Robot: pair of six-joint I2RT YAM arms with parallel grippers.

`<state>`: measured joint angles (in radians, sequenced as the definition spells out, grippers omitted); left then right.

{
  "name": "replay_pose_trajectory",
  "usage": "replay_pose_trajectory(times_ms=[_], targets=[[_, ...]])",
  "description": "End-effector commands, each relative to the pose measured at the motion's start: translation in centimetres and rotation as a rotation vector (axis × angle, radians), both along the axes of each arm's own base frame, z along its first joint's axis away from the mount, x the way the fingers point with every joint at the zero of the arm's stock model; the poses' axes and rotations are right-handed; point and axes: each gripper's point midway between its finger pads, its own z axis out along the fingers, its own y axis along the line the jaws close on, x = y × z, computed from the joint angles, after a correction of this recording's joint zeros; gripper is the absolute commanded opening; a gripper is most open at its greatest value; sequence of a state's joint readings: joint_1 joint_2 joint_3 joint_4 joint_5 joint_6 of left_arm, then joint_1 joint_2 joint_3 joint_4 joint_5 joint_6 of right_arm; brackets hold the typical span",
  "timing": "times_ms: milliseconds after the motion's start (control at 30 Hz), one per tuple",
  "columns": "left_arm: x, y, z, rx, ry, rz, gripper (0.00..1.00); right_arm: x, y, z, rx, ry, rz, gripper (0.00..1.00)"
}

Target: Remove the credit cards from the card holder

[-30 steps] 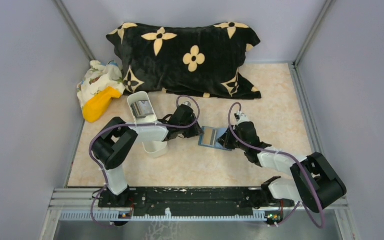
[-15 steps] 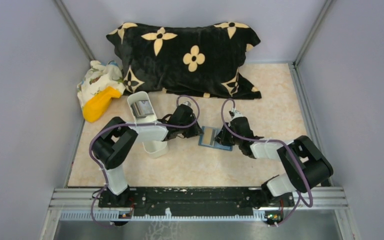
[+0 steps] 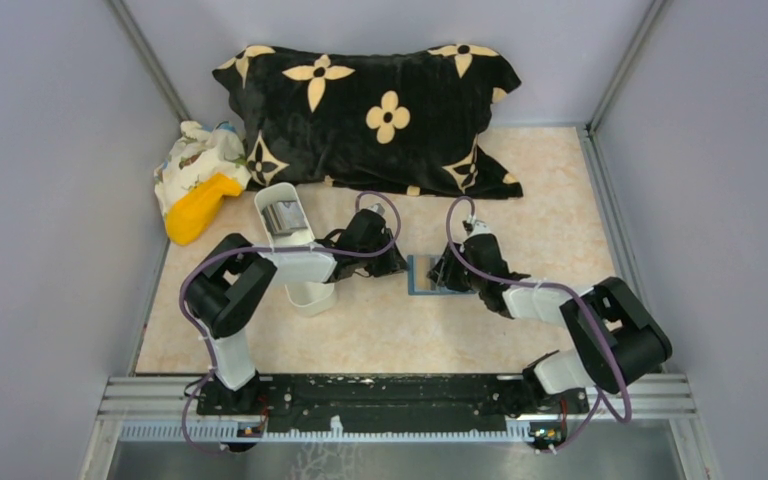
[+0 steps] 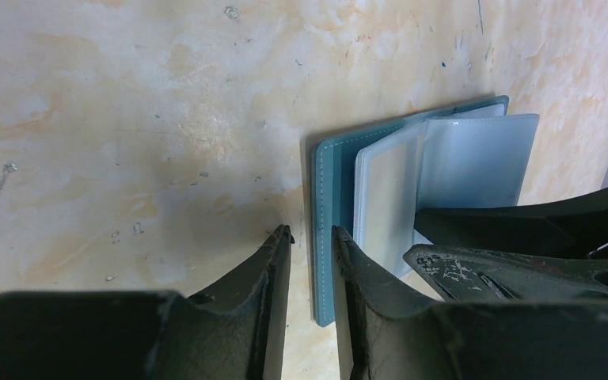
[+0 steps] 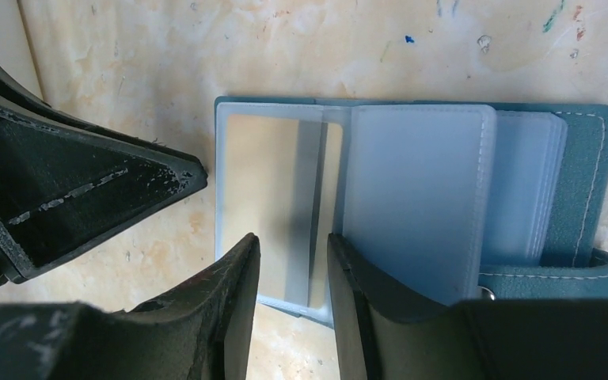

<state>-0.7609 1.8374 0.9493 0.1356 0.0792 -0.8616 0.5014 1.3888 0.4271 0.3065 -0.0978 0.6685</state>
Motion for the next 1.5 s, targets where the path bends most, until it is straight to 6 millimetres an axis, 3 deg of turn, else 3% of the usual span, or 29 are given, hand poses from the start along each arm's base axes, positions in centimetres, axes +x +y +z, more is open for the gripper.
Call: replay_pose_trajectory(times_ms=[0,133,333,767,1233,1467], targets=[[-1.0,1.0,-1.9,0.051,0.040,-0.024,0.32,1.0,0.4,0.8,0.001,-0.025,0.002,0.38],[-0.9,0.8,-1.2,0.035,0.020,-0.030,0.31,1.3,0.2,1.2,-0.016,-0.039,0.001,0.39],[-0.7,-0.3,0.1,-0.010,-0.002,-0.074,0.30,1.0,0.7,-0.1,-0.007,-0.007,0.025,0.38],[-0.1,-0.6,-0.1,0.032,-0.003,-0.087,0.28,0.6,1.4,-1.4,0.034,0.024,0.034,0.36],[1.9,-3.8,3.4,-0.048,-0.053,-0.130,0.26,0.4,2.4,-0.6,0.088,0.004,0.073,0.35],[1.9,-5.4,4.7,-0.070,-0.074,-0.162,0.25,0.3,2.4,-0.7,0.100,0.003,0.079,0.38]])
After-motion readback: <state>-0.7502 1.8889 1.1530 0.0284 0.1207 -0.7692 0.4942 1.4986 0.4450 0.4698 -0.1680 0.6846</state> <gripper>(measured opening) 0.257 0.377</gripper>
